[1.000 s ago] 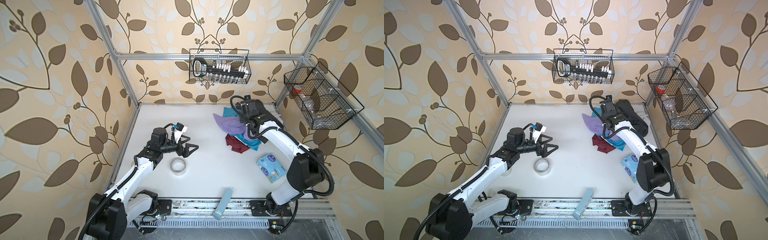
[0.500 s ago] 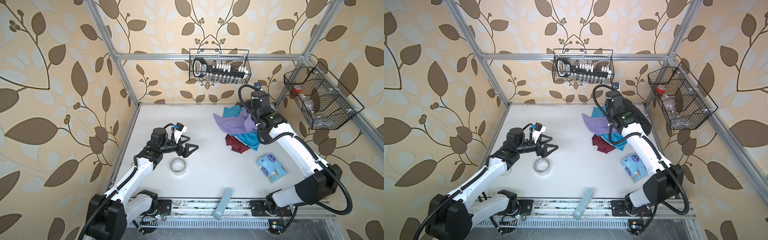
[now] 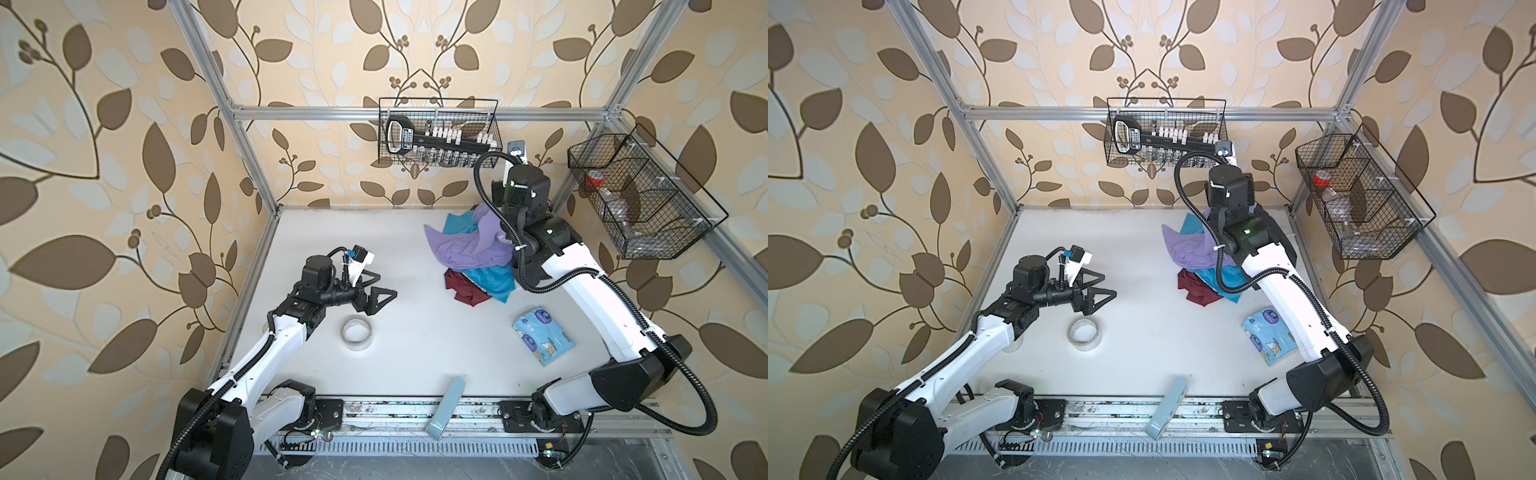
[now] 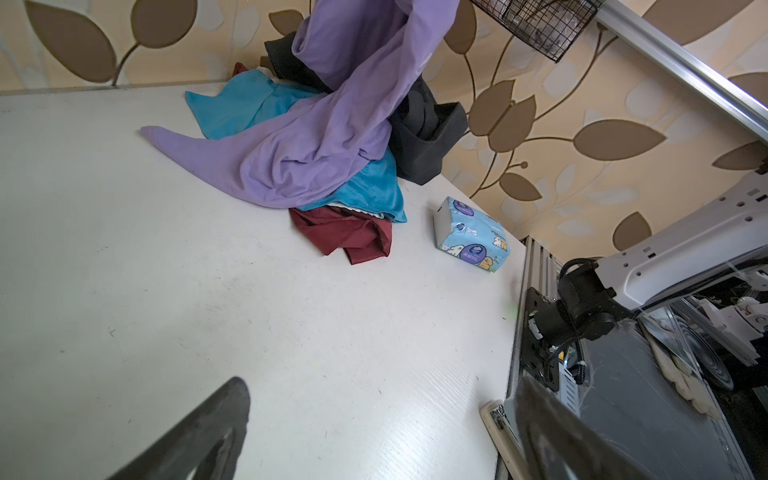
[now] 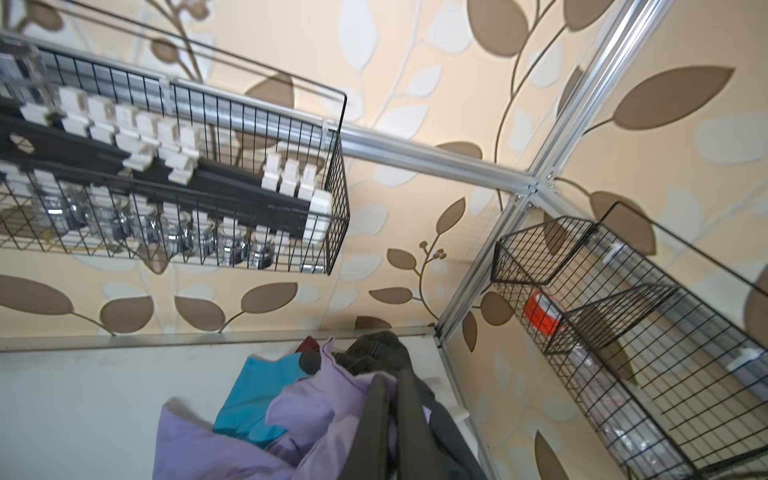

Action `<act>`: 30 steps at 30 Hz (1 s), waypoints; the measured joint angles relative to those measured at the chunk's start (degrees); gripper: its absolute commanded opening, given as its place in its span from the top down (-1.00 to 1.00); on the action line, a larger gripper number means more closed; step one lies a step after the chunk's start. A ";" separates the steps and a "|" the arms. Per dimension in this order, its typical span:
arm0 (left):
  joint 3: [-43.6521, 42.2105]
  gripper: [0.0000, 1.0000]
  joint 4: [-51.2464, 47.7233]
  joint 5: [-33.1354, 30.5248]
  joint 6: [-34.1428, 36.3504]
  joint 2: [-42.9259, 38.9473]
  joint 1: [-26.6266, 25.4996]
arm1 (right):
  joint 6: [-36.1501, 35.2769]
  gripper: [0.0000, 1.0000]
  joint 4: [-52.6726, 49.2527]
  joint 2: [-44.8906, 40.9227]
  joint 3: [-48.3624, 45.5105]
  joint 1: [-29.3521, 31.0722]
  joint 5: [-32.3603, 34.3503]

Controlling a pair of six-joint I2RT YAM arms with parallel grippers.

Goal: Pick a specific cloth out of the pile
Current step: 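Lift the lavender shirt high out of the pile with the right gripper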

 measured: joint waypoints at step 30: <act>0.00 -0.98 -0.02 0.00 0.02 0.00 0.00 | -18.67 1.00 13.75 4.13 22.01 11.10 1.38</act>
